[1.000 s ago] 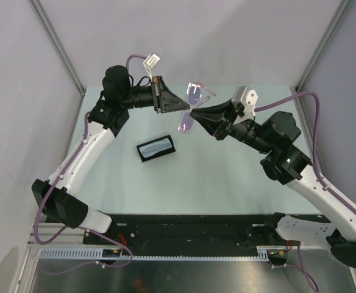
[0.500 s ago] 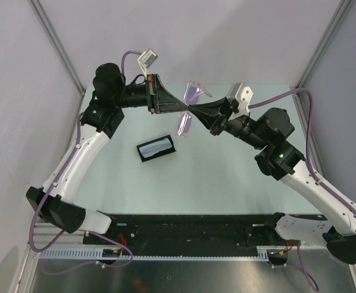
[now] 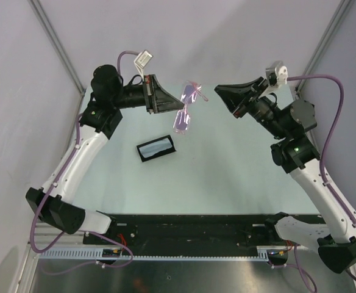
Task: Organize the sunglasses
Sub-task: Fold the left temple of the sunglasses with the sunglasses, then fold the right temple of the sunglasses with the sunglasses.
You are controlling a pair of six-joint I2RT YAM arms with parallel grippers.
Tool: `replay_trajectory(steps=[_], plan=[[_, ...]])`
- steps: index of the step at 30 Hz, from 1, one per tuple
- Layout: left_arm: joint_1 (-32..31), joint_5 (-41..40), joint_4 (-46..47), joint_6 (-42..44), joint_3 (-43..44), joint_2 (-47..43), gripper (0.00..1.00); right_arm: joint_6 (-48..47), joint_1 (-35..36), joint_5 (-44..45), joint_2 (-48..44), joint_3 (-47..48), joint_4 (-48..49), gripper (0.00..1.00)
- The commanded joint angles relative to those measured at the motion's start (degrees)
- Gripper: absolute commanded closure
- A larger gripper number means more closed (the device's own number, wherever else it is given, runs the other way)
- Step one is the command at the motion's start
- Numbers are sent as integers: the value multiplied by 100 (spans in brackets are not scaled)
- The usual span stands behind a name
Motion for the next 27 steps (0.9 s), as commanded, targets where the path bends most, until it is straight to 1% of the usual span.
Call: replay_trajectory(steps=[1,3,4,5,7,8,11,15,19,22,27], plan=[[62,6,200,579,-226,-117,100,708,-109,-171,-298,85,106,84],[-8,243,200,806,-314,-108,100,735,-109,-180,-281,85,272,78],[-35,279,200,895,-462,-161,99,761,-118,-232,-246,94,326,62],[-70,314,191,1096,-542,-196,99,822,-100,-268,-159,94,378,32],[-132,253,191,1247,-779,-292,99,980,-74,-382,-44,103,484,22],[-149,175,191,1317,-832,-302,100,1042,-65,-382,61,138,484,14],[-158,139,191,1405,-921,-310,100,1200,-21,-277,255,173,362,6],[-167,147,191,1485,-895,-354,100,1104,110,-329,413,182,309,2],[-167,174,191,1432,-833,-337,100,700,426,-233,484,199,63,1],[-167,139,183,1362,-745,-284,100,340,550,4,475,199,-306,1],[-149,226,191,1239,-517,-275,100,93,603,312,484,199,-851,0]])
